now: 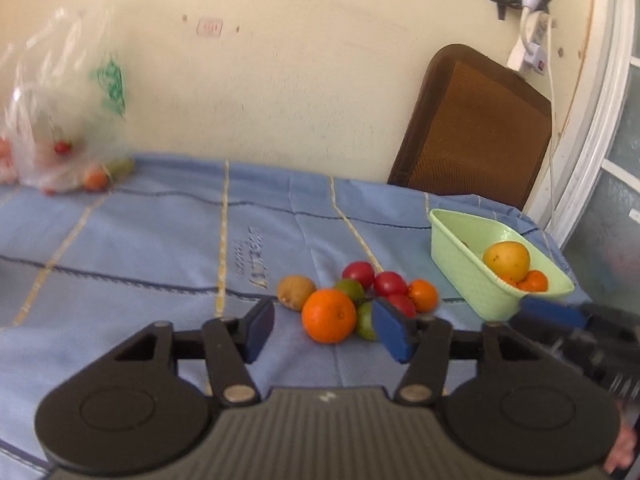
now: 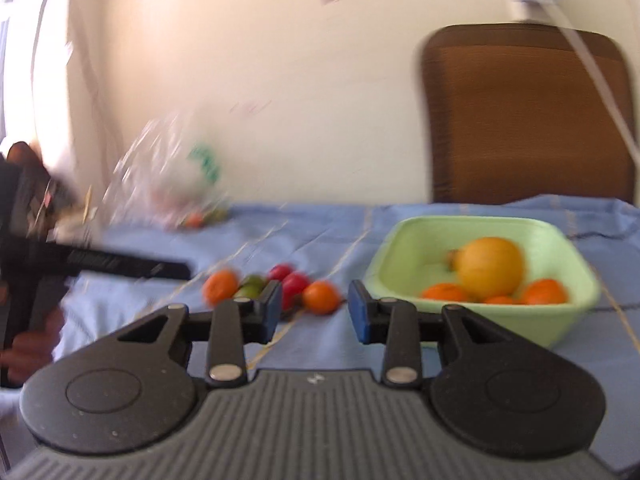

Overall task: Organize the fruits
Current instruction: 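Grasp an orange with the left gripper while the right gripper grasps a green tomato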

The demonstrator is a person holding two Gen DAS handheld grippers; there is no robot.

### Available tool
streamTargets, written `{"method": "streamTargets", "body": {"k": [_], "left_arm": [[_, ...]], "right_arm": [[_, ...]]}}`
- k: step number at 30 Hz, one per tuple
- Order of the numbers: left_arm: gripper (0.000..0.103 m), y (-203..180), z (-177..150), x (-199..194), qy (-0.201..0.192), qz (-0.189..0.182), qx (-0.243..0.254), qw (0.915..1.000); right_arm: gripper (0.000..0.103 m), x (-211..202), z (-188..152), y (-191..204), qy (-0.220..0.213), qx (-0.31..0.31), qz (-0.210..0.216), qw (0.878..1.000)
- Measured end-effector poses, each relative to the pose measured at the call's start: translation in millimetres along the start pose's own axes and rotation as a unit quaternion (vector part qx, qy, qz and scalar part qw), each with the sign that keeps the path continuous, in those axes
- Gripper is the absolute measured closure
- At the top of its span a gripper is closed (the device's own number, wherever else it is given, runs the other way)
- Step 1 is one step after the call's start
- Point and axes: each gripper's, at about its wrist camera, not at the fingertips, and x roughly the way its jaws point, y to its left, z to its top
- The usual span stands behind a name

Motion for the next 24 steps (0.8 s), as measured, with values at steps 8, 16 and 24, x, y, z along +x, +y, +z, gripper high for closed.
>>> {"method": "streamTargets", "body": {"k": [8,16,24], "left_arm": [[0.047,13.4,-5.0,29.6,0.023,-0.016,-0.047,0.9985],[0.067,21.2,-2.0,37.8,0.027,-0.039,-0.078,0.9958],[0.067,30.8,-16.9,5.7,0.014,-0.026,-0.086,0.9958]], "right_arm": [[0.064,40.3,2.6,29.9,0.044,-0.034,0.03,0.998],[0.064,67.4,10.0,43.5,0.06,-0.087,0.027,0.994],[0.064,91.7,4.6,71.8,0.076,-0.207,0.009,0.975]]}}
